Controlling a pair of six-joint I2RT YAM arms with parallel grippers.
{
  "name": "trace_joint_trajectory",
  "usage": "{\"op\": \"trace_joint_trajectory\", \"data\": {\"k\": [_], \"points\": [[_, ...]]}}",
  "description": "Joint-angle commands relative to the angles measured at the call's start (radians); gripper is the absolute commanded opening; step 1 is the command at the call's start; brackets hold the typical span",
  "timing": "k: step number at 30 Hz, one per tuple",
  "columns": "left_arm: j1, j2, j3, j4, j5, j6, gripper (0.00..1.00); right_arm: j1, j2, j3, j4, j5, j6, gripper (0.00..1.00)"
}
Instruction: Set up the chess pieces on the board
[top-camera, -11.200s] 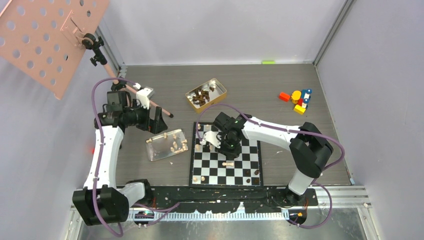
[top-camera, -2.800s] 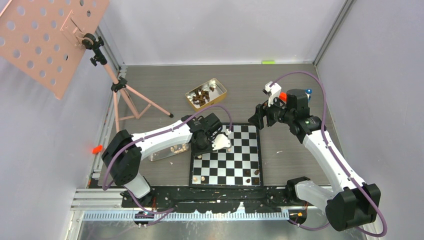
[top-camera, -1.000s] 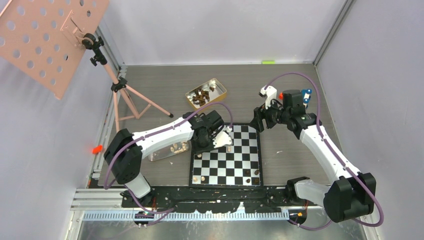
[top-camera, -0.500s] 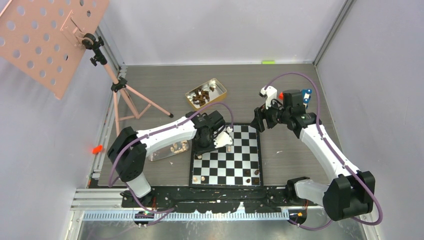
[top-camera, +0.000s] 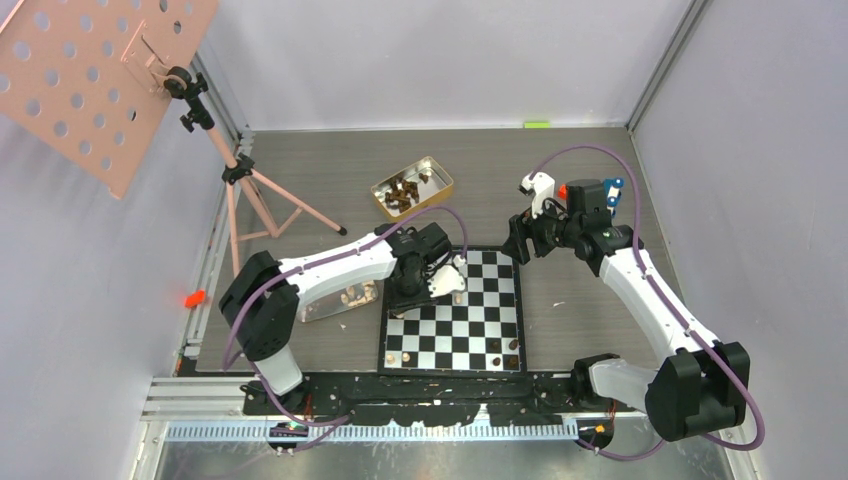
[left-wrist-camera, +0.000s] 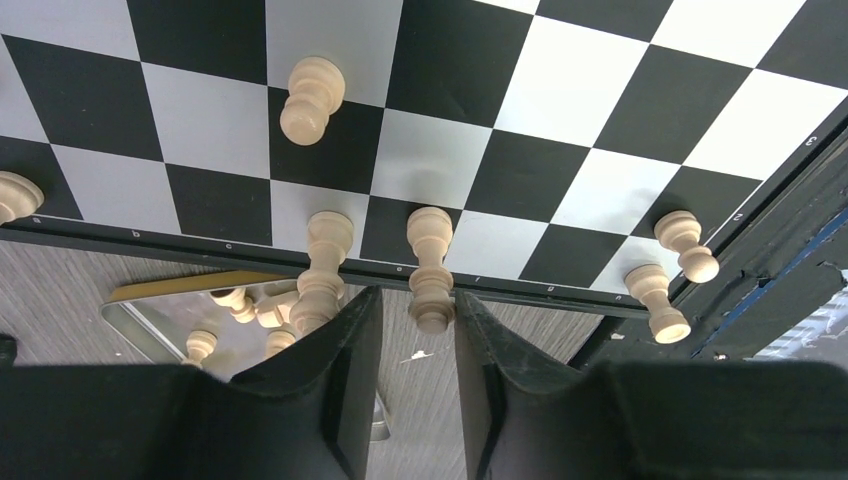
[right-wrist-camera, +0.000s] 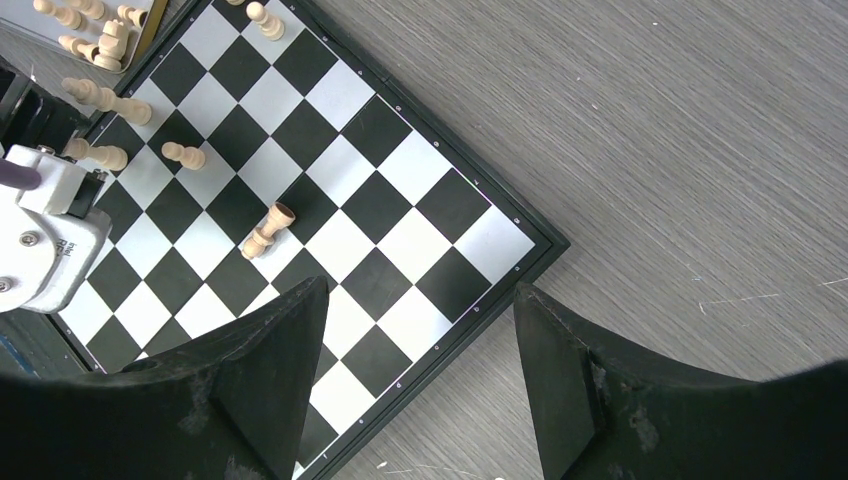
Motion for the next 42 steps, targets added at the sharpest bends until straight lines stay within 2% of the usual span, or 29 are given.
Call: {"op": "trace_joint_trajectory", "data": {"k": [1, 6, 12, 20, 28, 42], "points": [[-0.003, -0.003, 0.039, -0.007, -0.007, -0.008, 0.38, -0.004, -0.007, 0.016, 0.011, -0.01, -0.017, 0.74], [-0.003, -0.041, 0.046, 0.0, -0.027, -0.011, 0.48, -0.004, -0.006, 0.016, 0.011, -0.013, -0.017, 0.74], [0.002, -0.111, 0.06, 0.004, -0.042, -0.005, 0.51, -0.004, -0.005, 0.016, 0.012, -0.01, -0.018, 0.74], [0.081, -0.152, 0.087, 0.031, -0.025, -0.017, 0.53, -0.005, 0.0, 0.017, 0.011, -0.007, -0.019, 0.74], [0.16, -0.104, 0.134, 0.059, -0.016, -0.044, 0.53, -0.005, 0.005, 0.015, 0.011, -0.004, -0.025, 0.74], [0.189, -0.089, 0.139, 0.048, 0.048, -0.068, 0.54, -0.005, 0.047, 0.019, 0.011, 0.006, -0.033, 0.74]]}}
